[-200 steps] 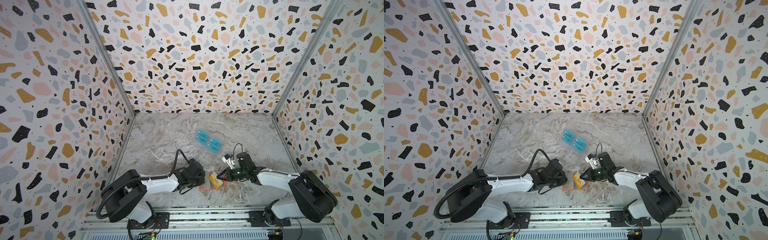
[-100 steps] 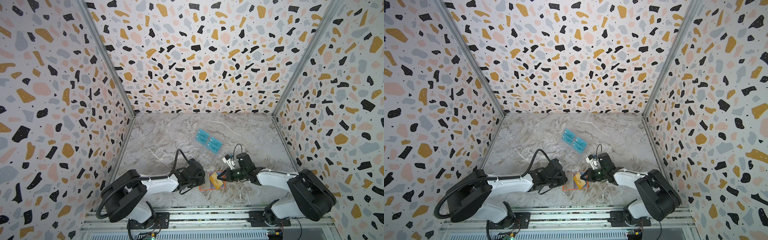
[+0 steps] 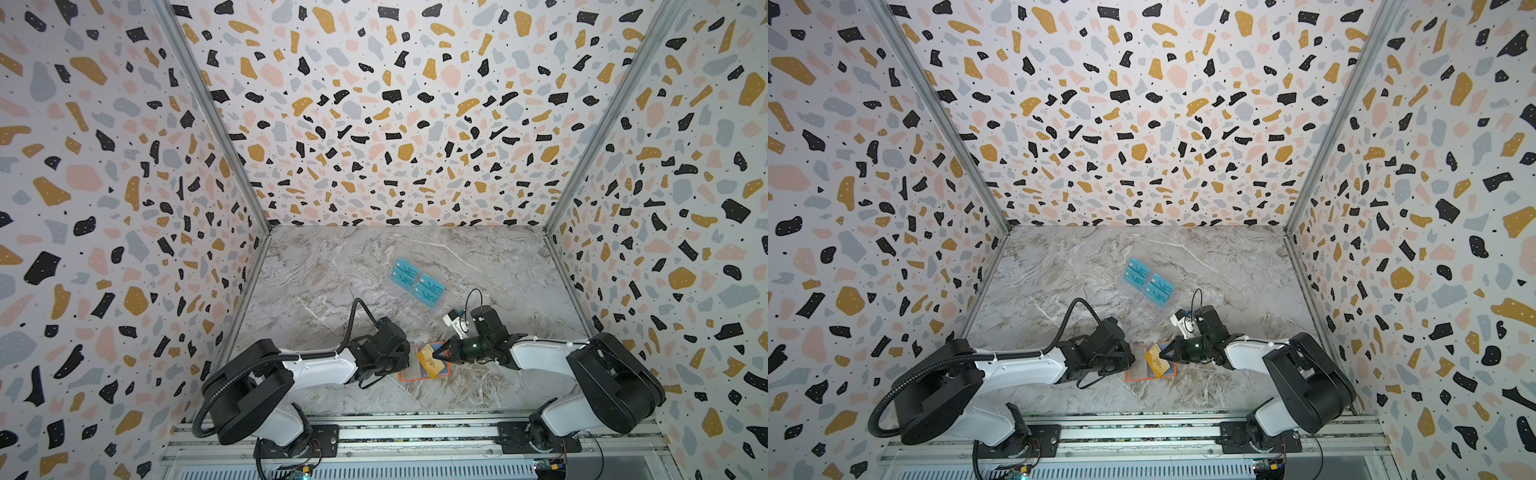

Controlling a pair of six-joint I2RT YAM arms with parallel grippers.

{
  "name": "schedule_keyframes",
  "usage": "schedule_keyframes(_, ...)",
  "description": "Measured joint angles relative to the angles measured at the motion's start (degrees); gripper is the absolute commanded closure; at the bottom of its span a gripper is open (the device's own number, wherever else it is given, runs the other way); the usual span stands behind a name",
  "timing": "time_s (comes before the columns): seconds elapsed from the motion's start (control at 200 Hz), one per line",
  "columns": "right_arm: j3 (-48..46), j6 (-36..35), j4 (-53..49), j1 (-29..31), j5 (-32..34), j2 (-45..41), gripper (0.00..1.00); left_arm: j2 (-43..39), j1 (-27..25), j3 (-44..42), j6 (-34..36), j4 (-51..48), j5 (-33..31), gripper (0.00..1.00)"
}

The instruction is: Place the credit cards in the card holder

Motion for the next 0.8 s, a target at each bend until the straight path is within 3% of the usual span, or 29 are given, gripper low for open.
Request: schedule_keyframes(0.801,-5.1,12.5,17.5,3.1,3.5,3.8,1.0,0.0,0.0,-0.5,0.0,1.3,0.0,0.88)
